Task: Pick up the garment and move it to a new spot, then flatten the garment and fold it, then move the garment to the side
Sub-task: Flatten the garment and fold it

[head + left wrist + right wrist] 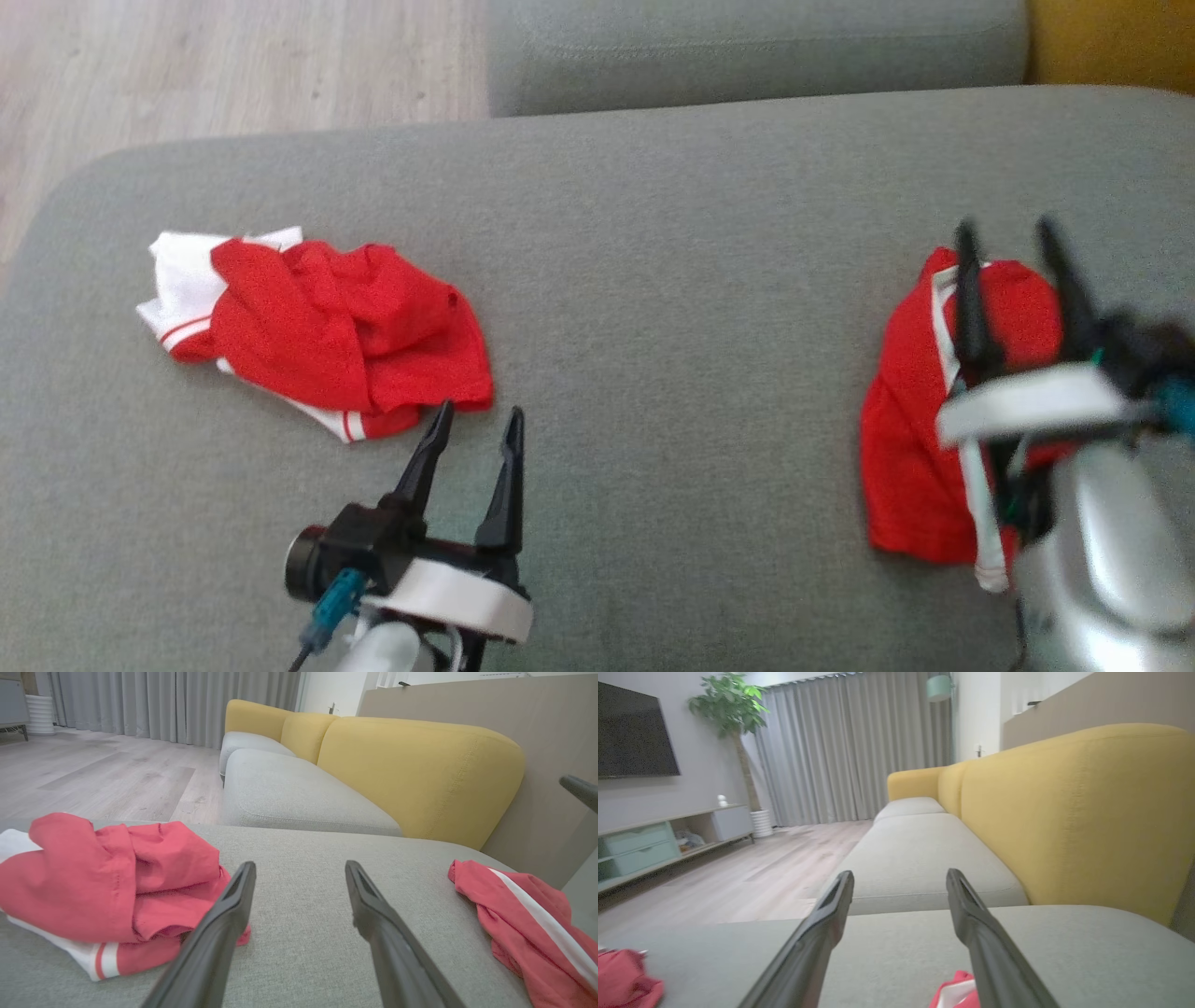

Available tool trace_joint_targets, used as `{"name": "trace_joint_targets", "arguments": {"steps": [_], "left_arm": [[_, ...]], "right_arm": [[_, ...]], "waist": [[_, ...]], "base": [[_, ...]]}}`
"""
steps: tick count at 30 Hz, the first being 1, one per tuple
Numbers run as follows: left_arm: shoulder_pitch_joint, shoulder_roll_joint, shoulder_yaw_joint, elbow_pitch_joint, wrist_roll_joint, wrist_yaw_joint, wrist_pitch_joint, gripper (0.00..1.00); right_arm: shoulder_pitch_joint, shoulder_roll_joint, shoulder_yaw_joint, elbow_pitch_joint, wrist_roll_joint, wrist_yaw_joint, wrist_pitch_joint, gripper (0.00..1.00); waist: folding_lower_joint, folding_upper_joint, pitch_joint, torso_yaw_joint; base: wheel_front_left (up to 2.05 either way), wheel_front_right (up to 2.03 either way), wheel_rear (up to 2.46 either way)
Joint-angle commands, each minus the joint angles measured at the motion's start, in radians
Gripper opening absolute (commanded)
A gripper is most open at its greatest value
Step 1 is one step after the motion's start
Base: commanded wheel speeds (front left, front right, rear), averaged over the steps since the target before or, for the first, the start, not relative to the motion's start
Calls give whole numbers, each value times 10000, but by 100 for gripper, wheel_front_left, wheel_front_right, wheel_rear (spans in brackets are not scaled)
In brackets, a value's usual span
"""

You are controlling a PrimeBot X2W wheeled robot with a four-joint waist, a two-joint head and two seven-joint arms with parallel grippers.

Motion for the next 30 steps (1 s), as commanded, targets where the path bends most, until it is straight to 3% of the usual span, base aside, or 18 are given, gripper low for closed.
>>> {"name": "trace_joint_targets", "arguments": {"steps": [1,13,19,25,26,27,30], "left_arm": [[-501,-48,309,-262,86,-39,-97,100],[-633,-740,622,14,97,-710,-97,100],[-731,-907,594,88,250,-923,-97,100],[-836,-1000,600,145,359,-1061,-97,100],[-841,-1007,613,150,373,-1071,-97,100],[-843,-1012,629,156,387,-1079,-97,100],[-834,-1025,674,186,429,-1101,-97,100]], "right_arm": [[-504,-73,91,-162,-128,-7,90,100],[-4121,-79,-3453,4821,-1557,-7,3075,100],[-4898,-170,-4930,6362,-2660,-7,4300,100],[-5225,-226,-6089,7219,-3562,-7,4844,100],[-5268,-222,-6181,7309,-3618,-7,4834,31],[-5319,-216,-6284,7383,-3627,-7,4774,0],[-5491,-207,-6509,7406,-3660,-7,4203,0]], "waist": [[-4,0,157,156],[-4,0,615,826],[-4,0,798,1019],[-4,0,941,1182],[-4,0,952,1192],[-4,0,955,1198],[-4,0,931,1208]], "base": [[0,0,0],[0,0,0],[0,0,0],[0,0,0],[0,0,0],[0,0,0],[0,0,0]]}}
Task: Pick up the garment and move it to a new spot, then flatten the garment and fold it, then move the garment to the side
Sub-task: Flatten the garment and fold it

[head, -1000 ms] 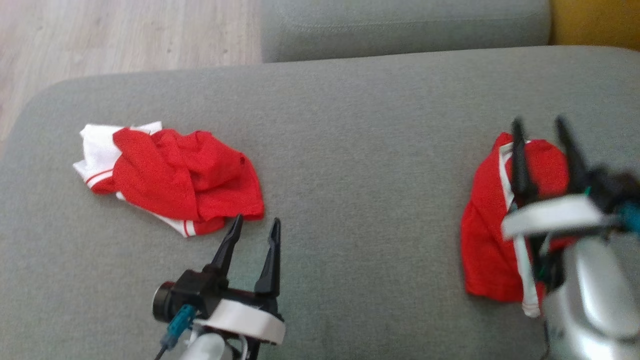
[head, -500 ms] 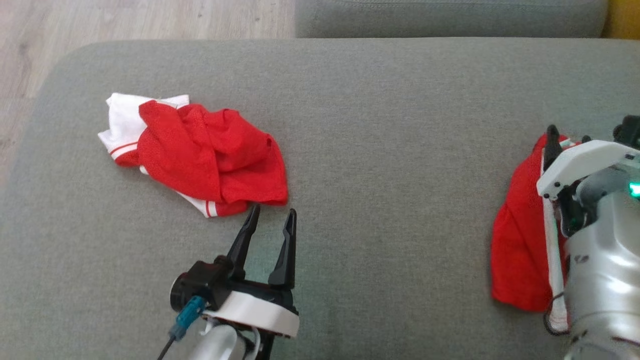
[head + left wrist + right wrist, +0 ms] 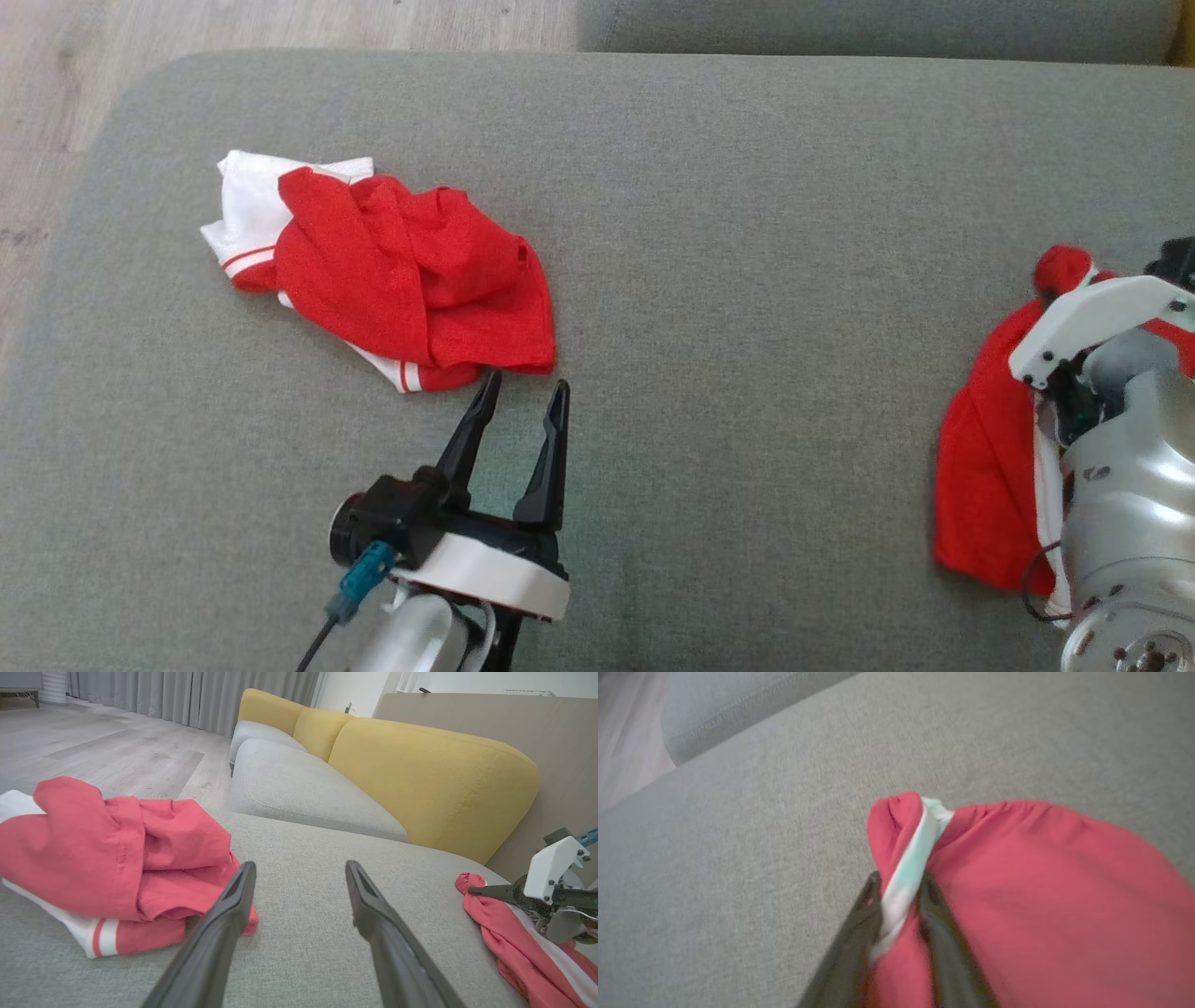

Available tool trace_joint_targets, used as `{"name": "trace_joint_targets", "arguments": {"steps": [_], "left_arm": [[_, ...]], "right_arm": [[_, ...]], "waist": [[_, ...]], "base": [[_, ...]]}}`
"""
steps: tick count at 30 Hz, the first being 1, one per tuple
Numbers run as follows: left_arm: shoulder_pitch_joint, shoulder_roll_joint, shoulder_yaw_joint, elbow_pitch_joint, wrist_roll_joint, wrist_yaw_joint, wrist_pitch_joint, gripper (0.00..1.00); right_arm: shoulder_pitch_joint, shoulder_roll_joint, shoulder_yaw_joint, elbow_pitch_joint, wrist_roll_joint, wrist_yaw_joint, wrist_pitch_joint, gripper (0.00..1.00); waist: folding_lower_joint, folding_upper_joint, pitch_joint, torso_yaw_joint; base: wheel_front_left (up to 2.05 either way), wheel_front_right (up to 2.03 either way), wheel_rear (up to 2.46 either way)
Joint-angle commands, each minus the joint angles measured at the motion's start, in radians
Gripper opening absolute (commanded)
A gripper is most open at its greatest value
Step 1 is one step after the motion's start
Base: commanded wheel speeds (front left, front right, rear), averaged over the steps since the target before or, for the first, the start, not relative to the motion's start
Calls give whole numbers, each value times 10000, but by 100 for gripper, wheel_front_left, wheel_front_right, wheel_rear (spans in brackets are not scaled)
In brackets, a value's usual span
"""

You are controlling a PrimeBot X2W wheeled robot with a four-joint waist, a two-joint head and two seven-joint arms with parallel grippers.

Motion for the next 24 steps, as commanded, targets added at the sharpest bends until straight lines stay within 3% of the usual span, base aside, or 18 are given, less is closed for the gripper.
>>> {"name": "trace_joint_targets", "arguments": {"steps": [1,7,11,15,21,24], "left_arm": [[-344,-45,364,-254,112,-53,-95,100],[-284,-55,432,-198,142,-75,-95,100],[-206,-60,465,-190,157,-106,-95,100],[-119,-63,487,-197,145,-104,-95,100],[28,-66,398,-232,87,-97,-95,100],[60,-66,282,-194,43,-124,-95,100]], "right_arm": [[-590,-2,176,-293,-52,-7,-592,0],[-1044,-124,326,-482,-168,-7,-2354,0],[-1541,-204,1405,-378,-358,-7,-3745,0],[-1883,-103,3546,305,-477,-7,-4586,0],[-1699,114,7787,1470,-627,-7,-4945,0],[-756,134,10633,851,791,-7,-4952,0]], "waist": [[-1,0,-30,-5],[-1,0,-260,-86],[-1,0,-506,-161],[-1,0,-712,-238],[-1,0,-854,-297],[-1,0,-877,-252]], "base": [[0,0,0],[0,0,0],[0,0,0],[0,0,0],[0,0,0],[0,0,0]]}}
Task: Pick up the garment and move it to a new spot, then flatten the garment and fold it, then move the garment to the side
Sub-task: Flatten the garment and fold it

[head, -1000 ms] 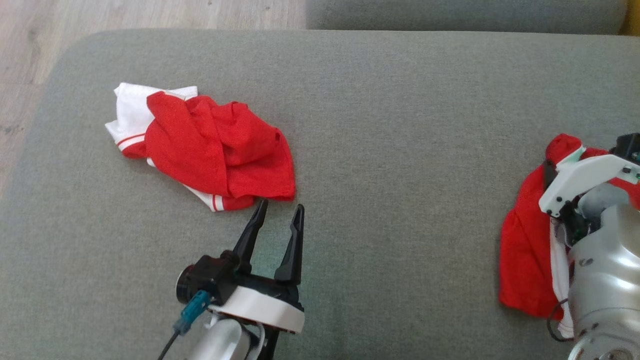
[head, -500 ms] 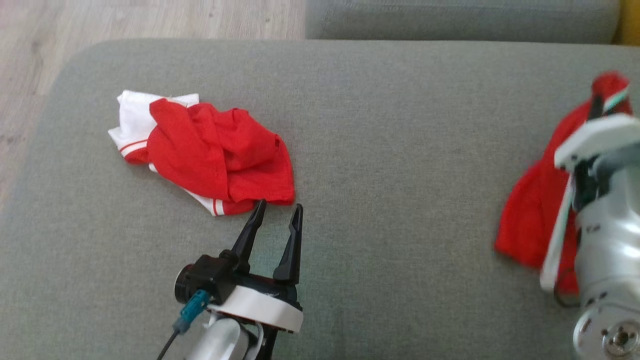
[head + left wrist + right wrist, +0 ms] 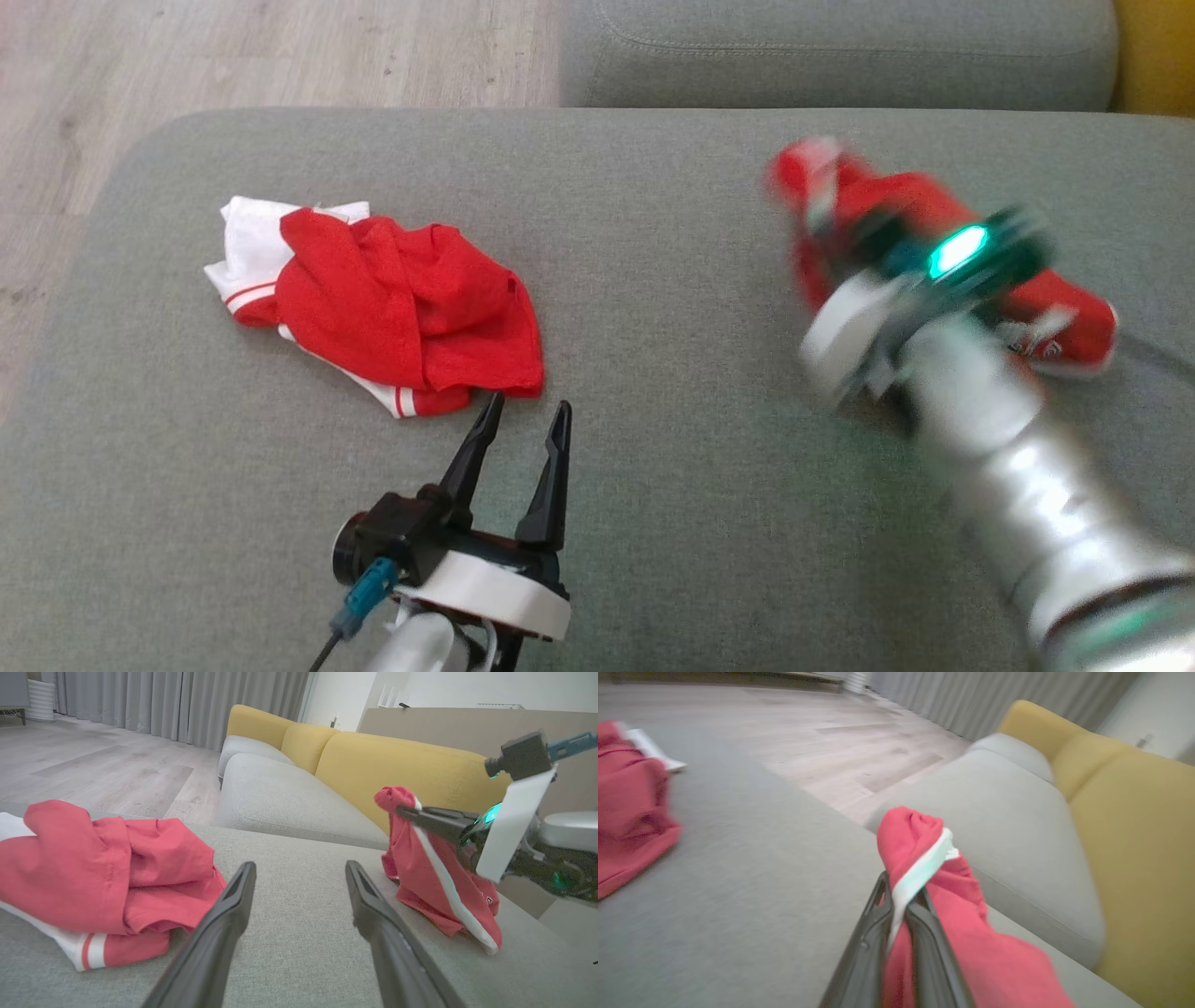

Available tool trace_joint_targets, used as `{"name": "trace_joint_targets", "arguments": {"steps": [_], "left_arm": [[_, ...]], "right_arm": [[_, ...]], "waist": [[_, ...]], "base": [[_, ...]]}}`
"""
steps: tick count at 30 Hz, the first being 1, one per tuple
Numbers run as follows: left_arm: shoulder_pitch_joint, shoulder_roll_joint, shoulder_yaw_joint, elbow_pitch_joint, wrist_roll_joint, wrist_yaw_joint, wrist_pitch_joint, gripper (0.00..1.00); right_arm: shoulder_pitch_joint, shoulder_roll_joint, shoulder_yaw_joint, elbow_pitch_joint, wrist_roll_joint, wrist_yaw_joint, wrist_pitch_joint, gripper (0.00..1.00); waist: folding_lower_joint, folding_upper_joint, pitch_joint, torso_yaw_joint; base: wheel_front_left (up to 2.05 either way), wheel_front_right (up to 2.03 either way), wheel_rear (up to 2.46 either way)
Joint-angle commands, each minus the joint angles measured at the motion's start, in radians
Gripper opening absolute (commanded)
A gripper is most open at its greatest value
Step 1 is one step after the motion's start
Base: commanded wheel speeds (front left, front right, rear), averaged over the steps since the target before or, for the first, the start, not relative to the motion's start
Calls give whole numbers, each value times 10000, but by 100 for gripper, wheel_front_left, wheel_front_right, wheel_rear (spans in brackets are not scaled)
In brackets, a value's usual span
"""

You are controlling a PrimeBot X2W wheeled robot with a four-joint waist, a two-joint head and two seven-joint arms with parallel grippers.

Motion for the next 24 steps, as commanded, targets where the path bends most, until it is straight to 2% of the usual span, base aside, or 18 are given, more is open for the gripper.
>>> {"name": "trace_joint_targets", "arguments": {"steps": [1,5,6,7,8,12,15,20,24], "left_arm": [[-209,-41,262,-284,-32,-27,-95,100],[-186,-42,167,-202,-56,-27,-95,100],[-181,-42,149,-193,-60,-20,-95,100],[-175,-42,146,-193,-68,-10,-95,100],[-165,-42,150,-189,-71,-2,-95,100],[-59,-42,241,-170,-55,19,-95,100],[67,-41,353,-194,-40,23,-95,100],[274,-41,574,-298,-21,9,-95,100],[313,-41,701,-384,24,-33,-95,100]], "right_arm": [[352,243,724,-422,233,-7,-133,0],[1500,245,3731,-1002,1881,-7,-135,0],[1637,246,4263,-1053,2228,-7,-135,16],[1689,246,4680,-1116,2506,-7,-135,91],[1728,246,4974,-1140,2806,-7,-135,100],[1809,247,5416,-1423,4153,-7,-136,100],[1780,86,5095,-1908,4855,-7,-136,100],[2124,-635,3890,-3147,5138,-7,-136,100],[2942,-1227,2039,-4252,4855,-7,-137,100]], "waist": [[0,0,-8,-28],[0,0,-122,-28],[0,0,-150,-30],[0,0,-179,-37],[0,0,-213,-44],[0,0,-381,-148],[0,0,-539,-268],[0,0,-810,-533],[0,0,-958,-678]], "base": [[0,0,0],[0,0,0],[0,0,0],[0,0,0],[0,0,0],[0,0,0],[0,0,0],[0,0,0],[0,0,0]]}}
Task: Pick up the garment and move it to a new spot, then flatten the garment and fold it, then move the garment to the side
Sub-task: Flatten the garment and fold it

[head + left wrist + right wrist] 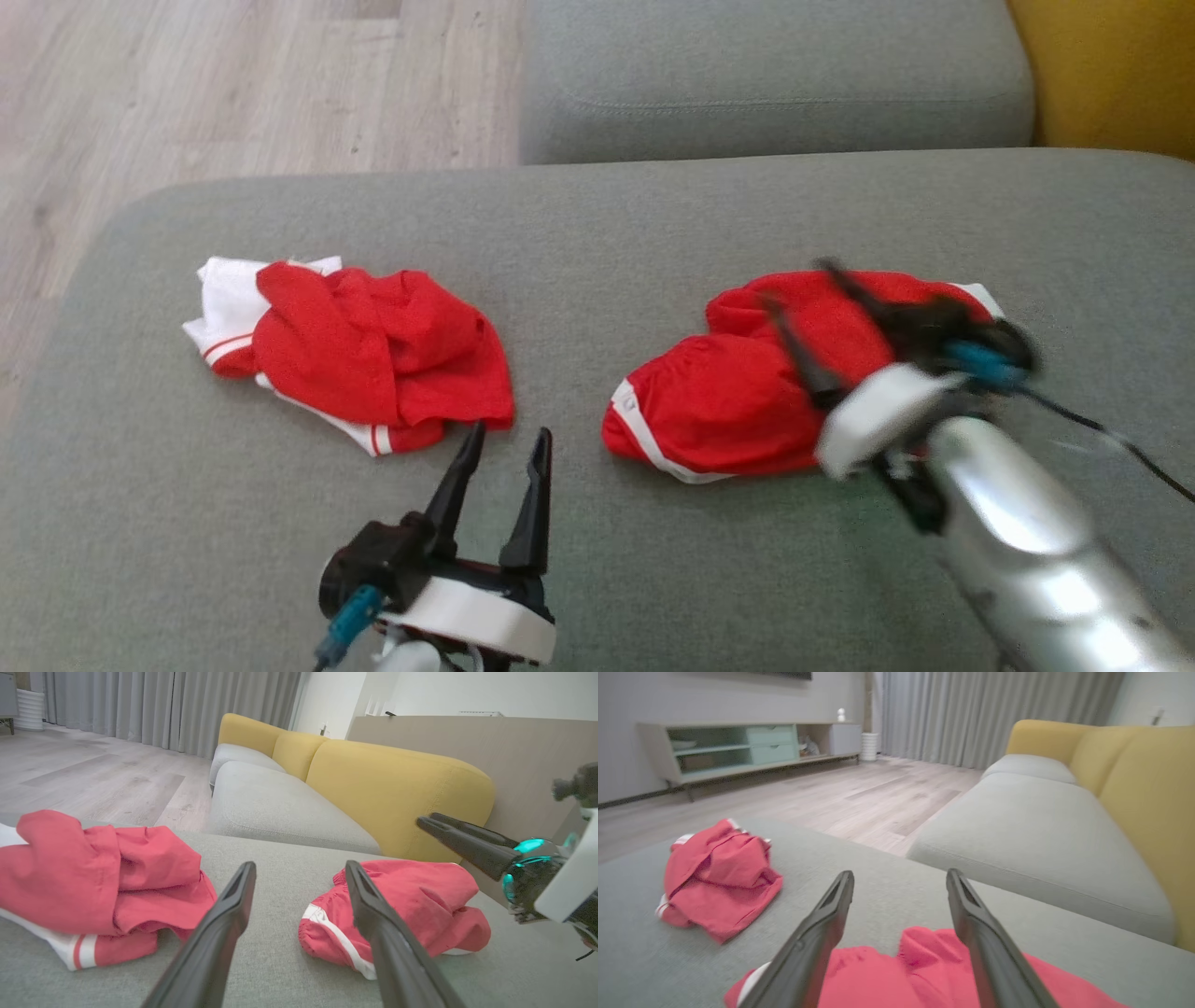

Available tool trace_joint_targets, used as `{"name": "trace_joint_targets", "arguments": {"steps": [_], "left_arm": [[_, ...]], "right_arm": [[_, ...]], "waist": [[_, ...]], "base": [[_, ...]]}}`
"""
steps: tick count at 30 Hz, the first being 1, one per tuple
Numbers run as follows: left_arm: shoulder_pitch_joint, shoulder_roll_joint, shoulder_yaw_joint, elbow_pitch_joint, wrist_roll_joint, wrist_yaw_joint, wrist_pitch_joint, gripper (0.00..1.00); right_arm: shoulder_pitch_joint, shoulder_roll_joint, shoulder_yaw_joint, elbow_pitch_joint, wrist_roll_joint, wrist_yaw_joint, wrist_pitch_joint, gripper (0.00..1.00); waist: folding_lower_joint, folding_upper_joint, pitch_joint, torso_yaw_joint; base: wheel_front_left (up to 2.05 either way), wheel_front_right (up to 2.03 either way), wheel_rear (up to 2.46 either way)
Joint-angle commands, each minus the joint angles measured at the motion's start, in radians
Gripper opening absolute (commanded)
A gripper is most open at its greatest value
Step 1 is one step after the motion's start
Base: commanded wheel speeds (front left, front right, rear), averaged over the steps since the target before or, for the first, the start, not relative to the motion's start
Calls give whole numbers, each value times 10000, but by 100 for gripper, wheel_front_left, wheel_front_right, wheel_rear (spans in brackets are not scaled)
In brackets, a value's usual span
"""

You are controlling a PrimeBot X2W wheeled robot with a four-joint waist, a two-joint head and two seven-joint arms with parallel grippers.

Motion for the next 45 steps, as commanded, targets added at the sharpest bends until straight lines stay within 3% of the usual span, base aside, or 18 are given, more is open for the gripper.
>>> {"name": "trace_joint_targets", "arguments": {"steps": [1,3,5,9,13,23,33,43,45], "left_arm": [[-268,-43,461,-424,27,-34,-95,100],[-258,-43,501,-447,28,-31,-95,100],[-251,-44,558,-486,42,-25,-95,100],[-281,-44,624,-546,59,-11,-95,100],[-285,-44,711,-511,98,-10,-95,100],[-457,-45,651,-416,118,-48,-95,100],[-667,-45,504,-333,146,-14,-95,100],[-973,-45,426,-236,218,-39,-95,100],[-982,-45,441,-238,210,-13,-95,100]], "right_arm": [[591,-150,-988,-708,-218,-7,-108,100],[901,-190,-1593,-965,-361,-7,-108,100],[1569,-133,-2844,-1495,-674,-7,-108,100],[3002,451,-4969,-2504,-1344,-7,-108,100],[4237,1081,-6091,-3256,-1739,-7,-108,100],[4869,1397,-6381,-3783,-1989,-7,-44,100],[3988,1403,-6810,-2051,-2752,-7,910,100],[2775,1404,-7320,-506,-4088,-7,862,100],[2634,1404,-7272,-273,-4110,-7,806,0]], "waist": [[1,0,-103,-129],[1,0,-126,-175],[1,0,-144,-267],[1,0,-121,-457],[1,0,-41,-658],[1,0,329,-702],[1,0,789,-166],[1,0,1105,119],[1,0,1108,97]], "base": [[0,0,0],[0,0,0],[0,0,0],[0,0,0],[0,0,0],[0,0,0],[0,0,0],[0,0,0],[0,0,0]]}}
